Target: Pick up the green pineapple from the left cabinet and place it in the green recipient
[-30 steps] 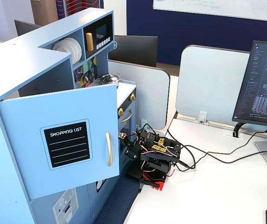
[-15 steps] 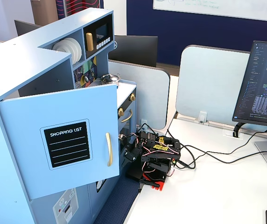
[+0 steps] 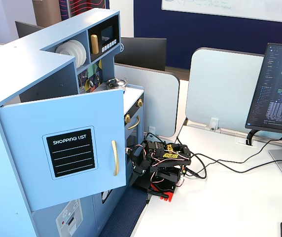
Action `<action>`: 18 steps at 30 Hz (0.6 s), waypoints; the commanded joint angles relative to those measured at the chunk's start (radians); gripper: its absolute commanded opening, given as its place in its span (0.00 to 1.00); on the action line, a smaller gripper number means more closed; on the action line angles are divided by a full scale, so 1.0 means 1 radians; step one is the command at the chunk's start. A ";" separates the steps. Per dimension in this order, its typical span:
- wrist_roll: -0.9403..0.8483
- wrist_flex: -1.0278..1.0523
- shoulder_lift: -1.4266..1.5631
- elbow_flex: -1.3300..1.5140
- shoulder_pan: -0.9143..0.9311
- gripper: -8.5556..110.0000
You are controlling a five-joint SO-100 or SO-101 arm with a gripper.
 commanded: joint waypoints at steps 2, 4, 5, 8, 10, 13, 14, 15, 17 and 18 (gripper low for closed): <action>-0.017 -0.443 -0.092 -0.091 -0.175 0.28; -0.054 -0.653 -0.198 -0.156 -0.233 0.26; -0.069 -0.739 -0.245 -0.202 -0.258 0.27; -0.167 -0.897 -0.387 -0.354 -0.282 0.30; -0.219 -0.927 -0.465 -0.474 -0.281 0.35; -0.255 -0.962 -0.568 -0.637 -0.278 0.39; -0.256 -0.968 -0.600 -0.690 -0.278 0.40; -0.258 -0.968 -0.632 -0.738 -0.276 0.41; -0.261 -0.974 -0.692 -0.819 -0.262 0.46; -0.267 -0.982 -0.721 -0.848 -0.252 0.47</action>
